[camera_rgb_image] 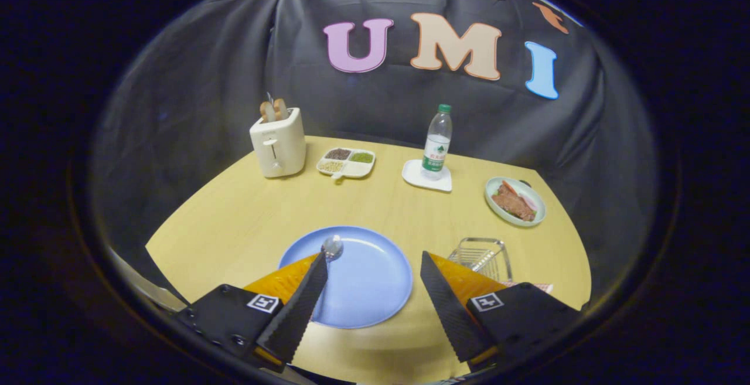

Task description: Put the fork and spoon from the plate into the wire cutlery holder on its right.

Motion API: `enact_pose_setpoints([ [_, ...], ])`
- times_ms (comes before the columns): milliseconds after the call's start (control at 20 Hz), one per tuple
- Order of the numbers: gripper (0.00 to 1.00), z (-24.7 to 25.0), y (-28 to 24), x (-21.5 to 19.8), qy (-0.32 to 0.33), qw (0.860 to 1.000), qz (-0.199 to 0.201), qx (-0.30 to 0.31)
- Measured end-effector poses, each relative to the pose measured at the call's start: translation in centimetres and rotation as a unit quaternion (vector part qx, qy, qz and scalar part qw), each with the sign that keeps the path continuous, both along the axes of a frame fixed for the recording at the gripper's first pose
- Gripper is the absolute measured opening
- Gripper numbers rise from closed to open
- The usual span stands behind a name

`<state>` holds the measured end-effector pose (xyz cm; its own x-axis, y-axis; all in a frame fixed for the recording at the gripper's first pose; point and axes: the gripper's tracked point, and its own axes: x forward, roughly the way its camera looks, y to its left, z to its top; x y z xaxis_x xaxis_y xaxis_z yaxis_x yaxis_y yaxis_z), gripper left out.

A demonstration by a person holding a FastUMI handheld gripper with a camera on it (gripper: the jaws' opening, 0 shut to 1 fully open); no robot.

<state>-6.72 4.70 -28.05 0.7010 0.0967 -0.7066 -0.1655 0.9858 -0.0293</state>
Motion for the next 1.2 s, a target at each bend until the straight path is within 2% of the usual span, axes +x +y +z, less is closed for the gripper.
enact_pose_setpoints([
  [150, 1.00, -2.1, 1.6, -0.5, 0.016, 1.000, 0.006, -0.005],
  [450, 1.00, -6.4, 3.3, -1.0, 0.054, 0.999, -0.007, -0.005],
  [900, 1.00, -10.1, 4.9, -1.8, 0.091, 0.996, 0.006, -0.018],
  [1200, 0.63, -10.9, 4.9, -2.7, 0.110, 0.994, 0.010, -0.027],
])
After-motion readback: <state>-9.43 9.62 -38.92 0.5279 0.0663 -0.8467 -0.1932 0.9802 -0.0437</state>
